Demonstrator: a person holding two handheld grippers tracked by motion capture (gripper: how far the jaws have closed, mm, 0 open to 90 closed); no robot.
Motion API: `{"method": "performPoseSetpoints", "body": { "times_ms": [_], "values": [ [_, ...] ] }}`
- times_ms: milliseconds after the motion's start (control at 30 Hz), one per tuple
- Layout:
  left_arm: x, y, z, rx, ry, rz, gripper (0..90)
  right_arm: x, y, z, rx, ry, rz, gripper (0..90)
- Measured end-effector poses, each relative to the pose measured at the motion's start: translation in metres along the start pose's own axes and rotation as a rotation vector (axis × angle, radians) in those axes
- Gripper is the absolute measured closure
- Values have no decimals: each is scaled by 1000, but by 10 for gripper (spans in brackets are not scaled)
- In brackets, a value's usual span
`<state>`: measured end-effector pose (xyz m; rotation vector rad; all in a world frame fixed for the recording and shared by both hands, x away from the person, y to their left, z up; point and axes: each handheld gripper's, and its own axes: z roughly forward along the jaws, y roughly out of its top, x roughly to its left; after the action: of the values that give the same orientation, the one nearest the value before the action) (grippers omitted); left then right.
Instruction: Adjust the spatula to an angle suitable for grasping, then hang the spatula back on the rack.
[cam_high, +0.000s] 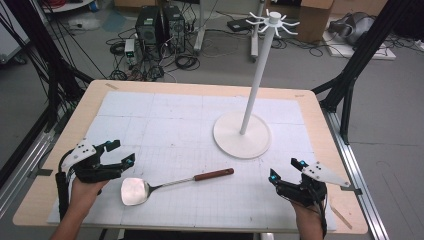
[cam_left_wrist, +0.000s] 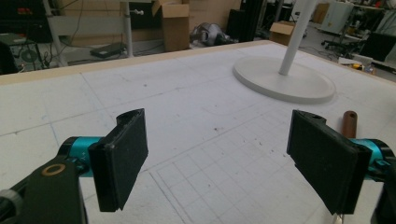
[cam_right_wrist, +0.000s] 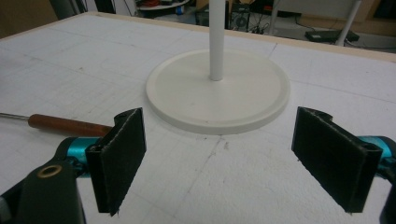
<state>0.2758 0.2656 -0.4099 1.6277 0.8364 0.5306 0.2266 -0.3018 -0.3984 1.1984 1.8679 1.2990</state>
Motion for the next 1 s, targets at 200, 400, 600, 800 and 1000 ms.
{"method": "performPoseSetpoints", "body": {
  "times_ms": [200, 400, 600, 800, 1000],
  "values": [
    [-1, -1, -3, -8, 0, -3, 216, -2, -1, -1, 3, -9, 25, 171],
    [-2, 0, -3, -4, -7, 1, 221, -3, -3, 0, 11, -10, 28, 171],
    [-4, 0, -3, 4, -11, 10, 221, -2, -5, 6, 32, -4, 34, 171],
    [-9, 1, -3, 28, -44, 6, 231, 1, -3, 11, 45, 17, 10, 172],
    [-20, 3, 7, 101, -112, -12, 283, 1, -5, 10, 46, 29, 13, 172]
  ]
}}
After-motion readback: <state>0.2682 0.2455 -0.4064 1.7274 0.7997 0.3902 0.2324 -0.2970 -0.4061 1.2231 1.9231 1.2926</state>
